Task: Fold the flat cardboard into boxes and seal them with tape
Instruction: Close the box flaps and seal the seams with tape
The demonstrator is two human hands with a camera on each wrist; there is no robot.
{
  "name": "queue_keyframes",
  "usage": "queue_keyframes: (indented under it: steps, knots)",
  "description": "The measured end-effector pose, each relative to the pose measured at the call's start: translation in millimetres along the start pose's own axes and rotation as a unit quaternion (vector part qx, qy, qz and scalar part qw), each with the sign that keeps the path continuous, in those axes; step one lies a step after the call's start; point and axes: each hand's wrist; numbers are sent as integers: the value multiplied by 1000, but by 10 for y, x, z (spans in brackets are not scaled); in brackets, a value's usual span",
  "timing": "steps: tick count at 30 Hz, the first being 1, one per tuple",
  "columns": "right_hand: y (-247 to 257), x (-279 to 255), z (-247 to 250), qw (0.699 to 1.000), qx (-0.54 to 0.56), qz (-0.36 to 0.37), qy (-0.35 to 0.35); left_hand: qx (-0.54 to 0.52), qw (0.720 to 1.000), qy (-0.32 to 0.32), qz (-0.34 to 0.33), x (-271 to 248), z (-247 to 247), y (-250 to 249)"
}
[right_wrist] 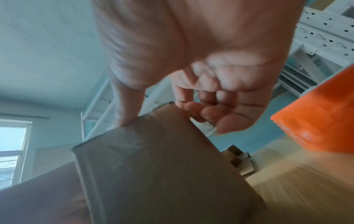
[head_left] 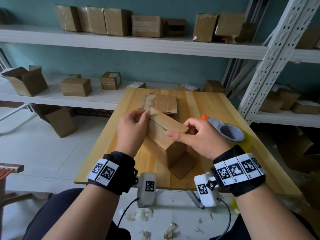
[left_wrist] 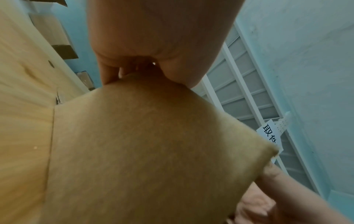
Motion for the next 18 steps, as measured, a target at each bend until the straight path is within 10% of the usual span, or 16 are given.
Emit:
queue_keyframes:
  steps: [18]
  knots:
    - [-36,-61,-127,999,-19,33,34,46,989,143,4,74,2,-191]
Point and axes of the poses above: each hand's wrist, its own x-axis towards the middle knuckle, its own z-axis out of the back of the hand, y = z × x, and after that the axes turned 3 degrees about x, right-handed
